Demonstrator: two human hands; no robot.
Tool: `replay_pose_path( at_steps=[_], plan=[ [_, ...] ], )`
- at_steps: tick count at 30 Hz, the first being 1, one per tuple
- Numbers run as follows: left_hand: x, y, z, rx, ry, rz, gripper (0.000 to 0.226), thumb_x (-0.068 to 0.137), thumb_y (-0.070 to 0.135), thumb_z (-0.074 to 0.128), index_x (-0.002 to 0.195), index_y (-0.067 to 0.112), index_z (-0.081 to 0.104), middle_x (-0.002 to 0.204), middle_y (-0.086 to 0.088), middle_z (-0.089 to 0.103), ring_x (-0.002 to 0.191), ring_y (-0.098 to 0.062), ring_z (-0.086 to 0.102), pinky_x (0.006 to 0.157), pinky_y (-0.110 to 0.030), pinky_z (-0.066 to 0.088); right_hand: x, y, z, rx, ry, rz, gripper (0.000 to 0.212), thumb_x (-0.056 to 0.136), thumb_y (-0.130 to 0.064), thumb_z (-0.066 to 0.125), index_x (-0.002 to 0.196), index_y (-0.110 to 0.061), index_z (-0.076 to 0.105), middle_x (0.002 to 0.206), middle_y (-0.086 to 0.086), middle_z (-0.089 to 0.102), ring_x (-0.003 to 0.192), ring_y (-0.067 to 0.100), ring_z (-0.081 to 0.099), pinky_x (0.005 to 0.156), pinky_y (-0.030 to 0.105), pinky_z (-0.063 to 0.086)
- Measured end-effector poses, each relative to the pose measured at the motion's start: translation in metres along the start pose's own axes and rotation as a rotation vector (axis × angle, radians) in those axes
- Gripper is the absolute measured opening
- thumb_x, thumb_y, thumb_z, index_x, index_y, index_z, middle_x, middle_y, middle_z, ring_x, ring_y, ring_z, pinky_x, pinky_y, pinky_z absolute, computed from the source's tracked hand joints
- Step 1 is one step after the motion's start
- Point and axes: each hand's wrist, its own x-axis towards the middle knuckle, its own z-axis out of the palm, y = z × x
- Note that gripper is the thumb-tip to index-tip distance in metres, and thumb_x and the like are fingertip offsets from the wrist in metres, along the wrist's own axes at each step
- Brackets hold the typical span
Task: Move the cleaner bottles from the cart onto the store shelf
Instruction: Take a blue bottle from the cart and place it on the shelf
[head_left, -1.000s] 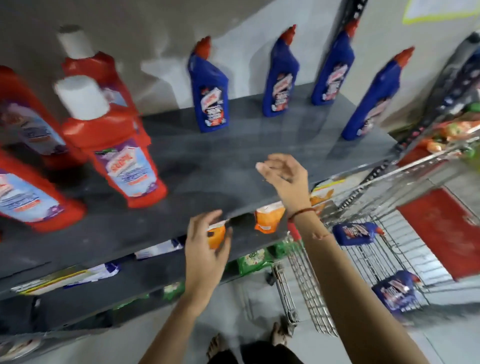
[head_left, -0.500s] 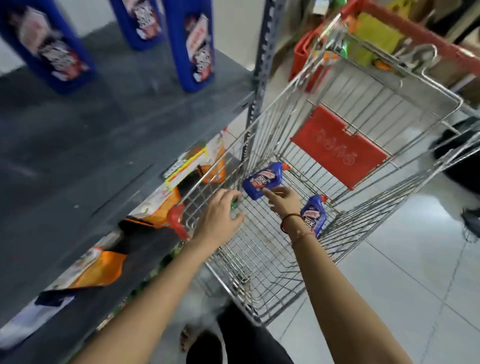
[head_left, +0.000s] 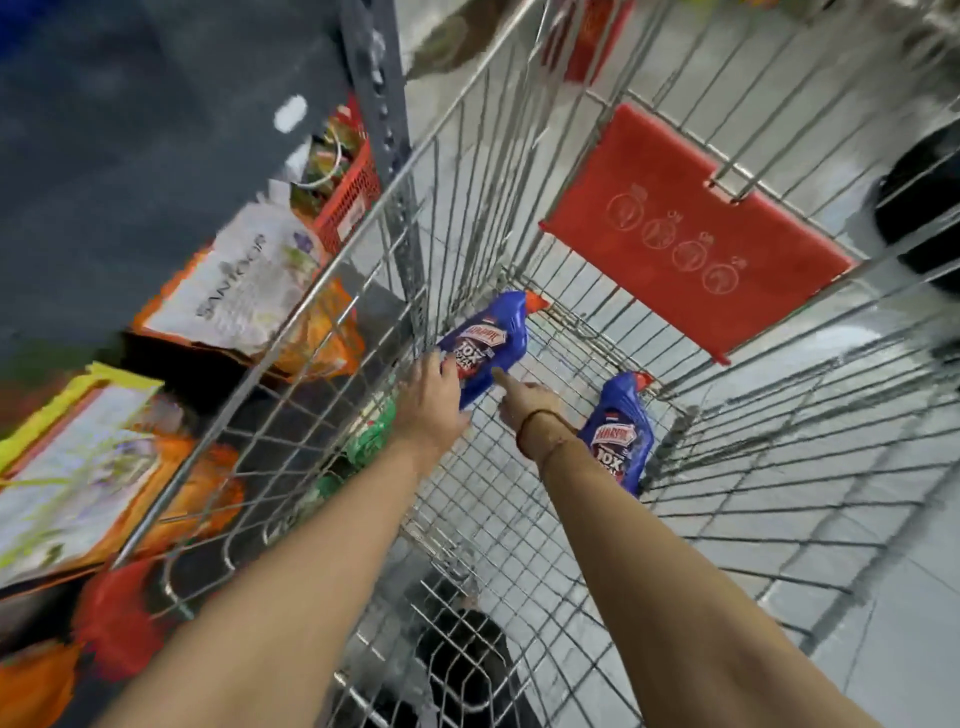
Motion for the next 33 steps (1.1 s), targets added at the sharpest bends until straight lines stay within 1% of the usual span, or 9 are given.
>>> replay_pose_path(
  at_steps=[4,9,13,16,18,21,24,29,33],
  plan=[
    [0.032,-0.004,0.021,0.218,-0.040,-0.008,0.074,0.076,0.033,0.067,0.132,-0.002,0.034,0.141,-0.020,0.035,0.132,-0.035,0.030,0.109,-0.046,0.029,0.024,-0.009,0.014,-0.017,0.060,0.006,0.030,0.084,-0.036,0.063,0.078,-0.008,0.056,0.067,0.005,0.052,0.059,0.017,0.050,0.062,0.032,0.048],
    [0.045,0.013,0.031,0.355,-0.025,-0.184,0.105,0.068,0.054,0.069,0.140,0.000,0.014,0.144,-0.019,0.027,0.130,-0.033,0.030,0.097,-0.042,0.042,0.044,-0.008,0.028,0.020,0.151,-0.006,0.047,0.073,-0.038,0.074,0.097,0.001,0.061,0.095,0.017,0.063,0.094,0.033,0.063,0.090,0.047,0.053],
    [0.031,0.014,0.052,0.200,-0.026,-0.331,0.112,0.069,0.056,0.068,0.143,0.001,0.005,0.150,-0.021,0.020,0.132,-0.036,0.030,0.101,-0.043,0.036,0.045,-0.002,0.028,0.071,0.152,-0.021,0.038,0.073,-0.034,0.075,0.089,-0.004,0.056,0.095,0.015,0.062,0.085,0.028,0.059,0.087,0.046,0.054],
    [0.009,0.015,0.059,0.021,-0.015,-0.361,0.097,0.080,0.040,0.064,0.142,-0.002,0.003,0.147,-0.025,0.021,0.133,-0.036,0.027,0.103,-0.044,0.033,0.032,0.005,0.027,0.077,0.096,-0.030,0.030,0.078,-0.031,0.072,0.083,-0.006,0.058,0.081,0.010,0.064,0.064,0.021,0.057,0.055,0.024,0.054],
    [-0.003,0.014,0.056,-0.092,-0.033,-0.369,0.092,0.082,0.034,0.063,0.141,-0.004,0.003,0.146,-0.026,0.021,0.134,-0.037,0.023,0.105,-0.045,0.031,0.022,0.013,0.026,0.108,0.046,-0.038,0.030,0.081,-0.027,0.070,0.095,-0.003,0.060,0.081,0.009,0.064,0.062,0.019,0.056,0.043,0.019,0.048],
    [-0.021,0.010,0.044,-0.227,-0.108,-0.426,0.101,0.072,0.039,0.072,0.140,-0.002,0.010,0.141,-0.026,0.023,0.130,-0.040,0.026,0.104,-0.048,0.031,0.008,0.022,0.024,0.113,0.023,-0.010,0.035,0.079,-0.027,0.072,0.100,-0.003,0.059,0.091,0.012,0.064,0.076,0.024,0.059,0.055,0.026,0.052],
    [-0.039,0.011,0.031,-0.268,-0.078,-0.473,0.099,0.063,0.036,0.078,0.136,0.002,0.021,0.134,-0.025,0.031,0.122,-0.041,0.034,0.097,-0.047,0.036,-0.009,0.035,0.021,0.176,-0.008,0.033,0.021,0.082,-0.022,0.069,0.081,-0.007,0.054,0.074,0.005,0.059,0.062,0.019,0.056,0.038,0.018,0.048],
    [-0.071,0.017,-0.011,-0.306,-0.068,-0.462,0.104,0.051,0.040,0.084,0.133,0.005,0.029,0.135,-0.024,0.033,0.124,-0.041,0.035,0.102,-0.047,0.038,-0.059,0.037,0.016,0.338,-0.046,-0.027,0.026,0.082,-0.022,0.069,0.097,-0.006,0.057,0.075,0.004,0.063,0.063,0.017,0.060,0.054,0.028,0.052],
    [-0.097,0.013,-0.064,-0.603,-0.070,-0.338,0.115,0.032,0.052,0.086,0.127,0.007,0.041,0.131,-0.018,0.049,0.122,-0.032,0.048,0.100,-0.045,0.044,-0.117,0.019,0.005,0.444,-0.113,-0.194,0.005,0.085,-0.014,0.064,0.083,-0.010,0.062,0.055,-0.006,0.071,0.050,0.009,0.066,0.046,0.023,0.056]
  ],
)
